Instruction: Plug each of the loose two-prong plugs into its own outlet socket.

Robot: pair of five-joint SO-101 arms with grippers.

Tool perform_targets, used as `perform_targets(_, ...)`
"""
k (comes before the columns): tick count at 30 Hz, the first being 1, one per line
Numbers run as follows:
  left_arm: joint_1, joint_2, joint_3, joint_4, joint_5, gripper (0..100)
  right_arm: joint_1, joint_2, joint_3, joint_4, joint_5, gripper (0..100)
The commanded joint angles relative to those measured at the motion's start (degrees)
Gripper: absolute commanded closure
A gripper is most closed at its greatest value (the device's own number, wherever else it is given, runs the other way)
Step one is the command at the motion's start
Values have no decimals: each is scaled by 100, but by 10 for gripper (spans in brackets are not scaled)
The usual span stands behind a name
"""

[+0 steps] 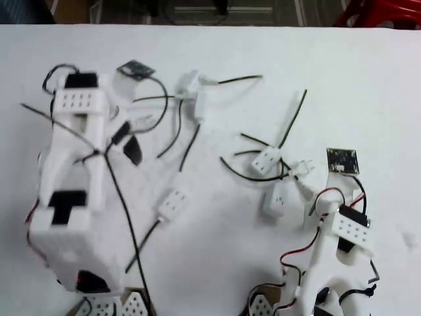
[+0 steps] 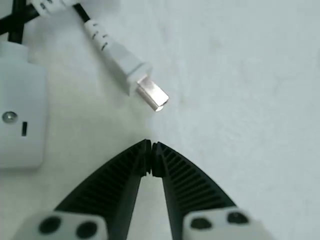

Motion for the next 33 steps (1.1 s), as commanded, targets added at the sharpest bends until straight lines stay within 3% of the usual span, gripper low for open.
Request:
perform_targets(1,-84,963,-2453,695,-571,725,-31,-4,-26,-84,26,974)
perform_targets(11,119,1446,-2989,659,-2084,725,-22,-4,-26,-84,26,974)
perform_targets(21,101,1982,-2989,-185,-3130,725,-22,-4,-26,-84,26,974)
perform_targets(33,154,2730,-2998,-1644,-3367,725,-22,-4,-26,-84,26,974)
